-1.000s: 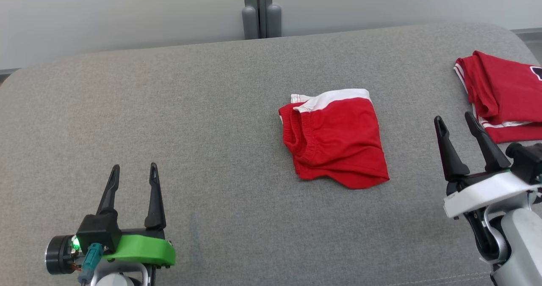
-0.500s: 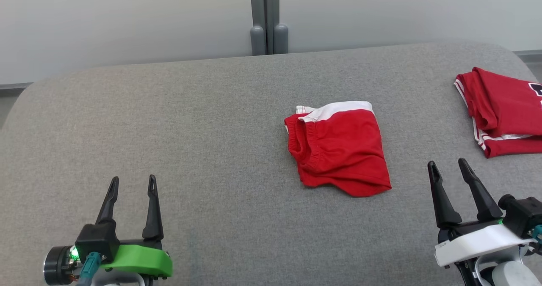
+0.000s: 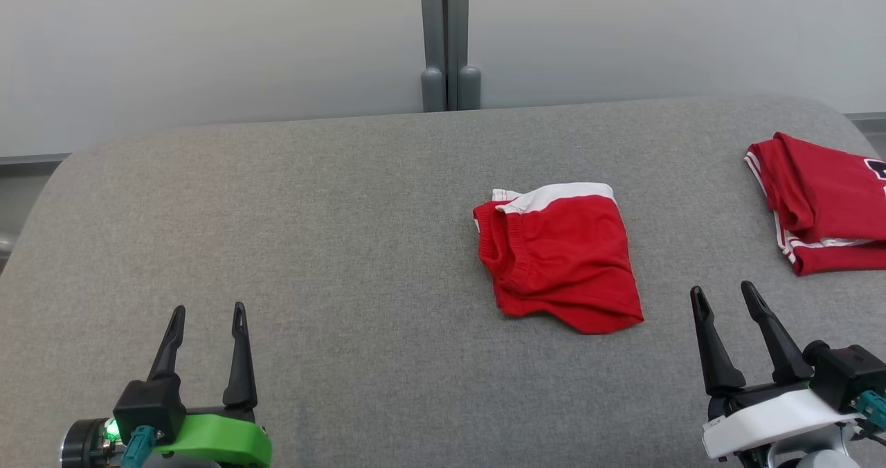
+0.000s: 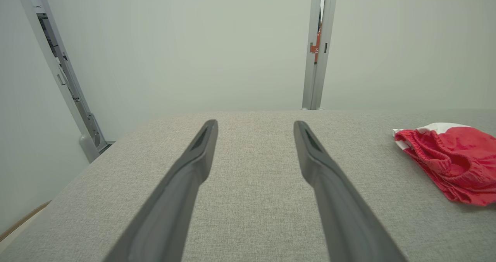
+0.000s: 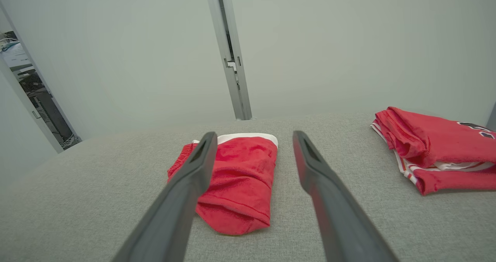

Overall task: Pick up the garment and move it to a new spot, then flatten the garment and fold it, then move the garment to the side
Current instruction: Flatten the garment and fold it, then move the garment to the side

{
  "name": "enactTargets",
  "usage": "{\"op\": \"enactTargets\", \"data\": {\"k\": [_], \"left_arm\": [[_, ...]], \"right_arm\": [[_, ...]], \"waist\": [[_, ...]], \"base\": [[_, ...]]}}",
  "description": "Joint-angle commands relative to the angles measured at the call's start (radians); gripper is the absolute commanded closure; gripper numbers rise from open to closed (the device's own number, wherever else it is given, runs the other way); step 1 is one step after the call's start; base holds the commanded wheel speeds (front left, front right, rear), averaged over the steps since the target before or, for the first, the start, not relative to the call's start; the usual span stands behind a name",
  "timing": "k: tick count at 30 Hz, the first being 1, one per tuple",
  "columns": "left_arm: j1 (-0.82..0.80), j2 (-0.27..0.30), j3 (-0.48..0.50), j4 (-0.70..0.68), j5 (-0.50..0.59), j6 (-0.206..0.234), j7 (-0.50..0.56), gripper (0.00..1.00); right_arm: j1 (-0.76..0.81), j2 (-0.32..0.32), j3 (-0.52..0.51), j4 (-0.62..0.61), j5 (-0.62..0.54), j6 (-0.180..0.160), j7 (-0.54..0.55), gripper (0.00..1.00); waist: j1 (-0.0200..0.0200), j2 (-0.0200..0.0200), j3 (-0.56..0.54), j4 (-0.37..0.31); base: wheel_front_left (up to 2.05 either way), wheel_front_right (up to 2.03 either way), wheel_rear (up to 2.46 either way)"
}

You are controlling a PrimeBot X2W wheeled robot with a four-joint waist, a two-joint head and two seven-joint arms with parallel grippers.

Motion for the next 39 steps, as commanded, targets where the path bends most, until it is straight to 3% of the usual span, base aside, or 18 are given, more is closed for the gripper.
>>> {"op": "enactTargets", "data": {"k": [1,39], "left_arm": [[0.017,0.007,0.005,-0.003,-0.005,-0.005,-0.003,0.0],[0.031,0.002,0.014,0.002,-0.008,-0.013,-0.003,0.0]], "right_arm": [[0.015,0.004,-0.004,-0.004,-0.011,-0.001,-0.002,0.0],[0.016,0.005,-0.002,0.036,-0.029,-0.001,-0.002,0.0]], "waist": [[0.0,0.0,-0.004,0.003],[0.0,0.0,-0.011,0.01]], "base": [[0.0,0.0,0.0],[0.0,0.0,0.0]]}}
